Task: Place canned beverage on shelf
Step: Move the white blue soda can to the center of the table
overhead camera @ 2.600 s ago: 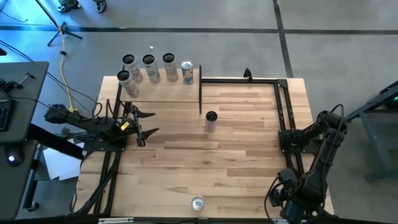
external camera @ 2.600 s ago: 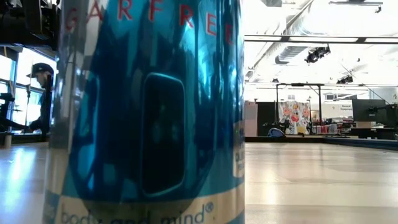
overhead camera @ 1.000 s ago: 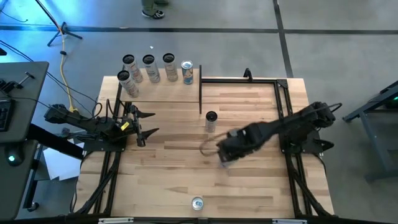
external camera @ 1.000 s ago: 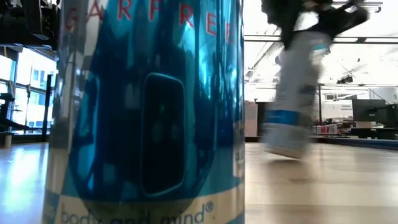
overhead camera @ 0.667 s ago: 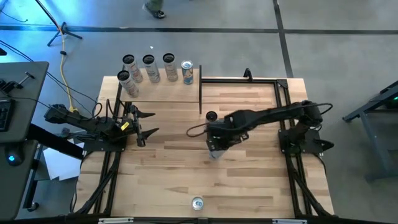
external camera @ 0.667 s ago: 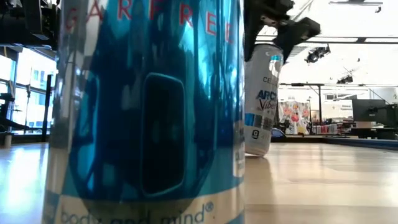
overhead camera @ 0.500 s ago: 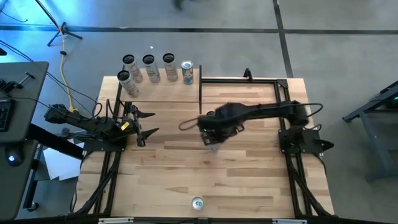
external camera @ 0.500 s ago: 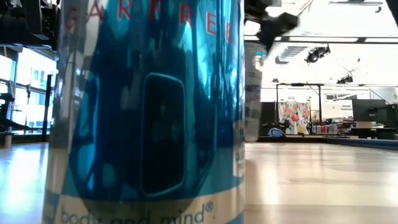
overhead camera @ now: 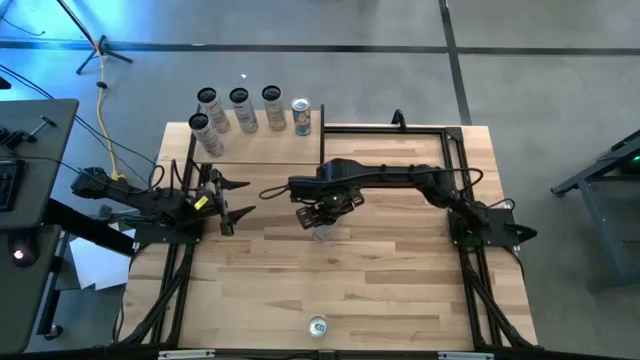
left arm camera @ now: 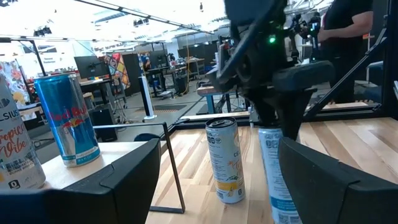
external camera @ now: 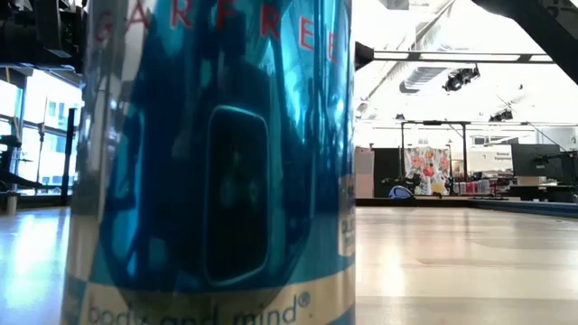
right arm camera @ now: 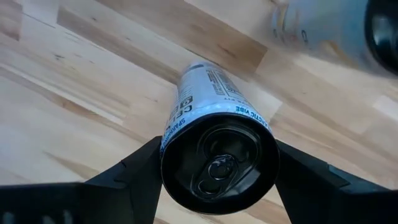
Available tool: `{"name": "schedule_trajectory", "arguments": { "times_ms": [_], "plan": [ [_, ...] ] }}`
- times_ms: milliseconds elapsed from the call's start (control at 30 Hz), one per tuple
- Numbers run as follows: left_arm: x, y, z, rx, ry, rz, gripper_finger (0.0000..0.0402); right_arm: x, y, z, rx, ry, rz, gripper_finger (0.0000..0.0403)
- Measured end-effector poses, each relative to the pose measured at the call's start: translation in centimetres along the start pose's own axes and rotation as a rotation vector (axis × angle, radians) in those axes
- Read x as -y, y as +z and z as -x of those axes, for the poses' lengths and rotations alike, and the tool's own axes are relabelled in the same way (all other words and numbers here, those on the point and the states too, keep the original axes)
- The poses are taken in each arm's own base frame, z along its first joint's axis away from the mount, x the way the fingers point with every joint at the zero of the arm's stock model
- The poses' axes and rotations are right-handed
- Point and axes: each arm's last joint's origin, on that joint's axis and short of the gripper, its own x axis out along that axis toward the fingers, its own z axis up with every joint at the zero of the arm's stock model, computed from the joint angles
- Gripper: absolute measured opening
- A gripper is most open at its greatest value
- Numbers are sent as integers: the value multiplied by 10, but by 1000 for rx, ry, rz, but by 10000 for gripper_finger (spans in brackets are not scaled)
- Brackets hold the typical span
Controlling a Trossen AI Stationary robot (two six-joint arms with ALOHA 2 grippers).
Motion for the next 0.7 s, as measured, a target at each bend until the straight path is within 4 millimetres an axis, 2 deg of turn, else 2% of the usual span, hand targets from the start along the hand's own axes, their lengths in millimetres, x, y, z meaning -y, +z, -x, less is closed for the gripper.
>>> {"name": "schedule_trajectory", "arguments": {
  "times_ms": [267,533,700],
  "plan": [
    [0,-1,0,-12,-3,-8,294,2,7,-6,5,-30,11,249],
    [0,-1,0,-12,-4,-8,294,6,7,2,59,-107,14,249],
    [0,-1,0,-12,-3,-9,294,4,5,3,62,-89,24,250]
  ]
}}
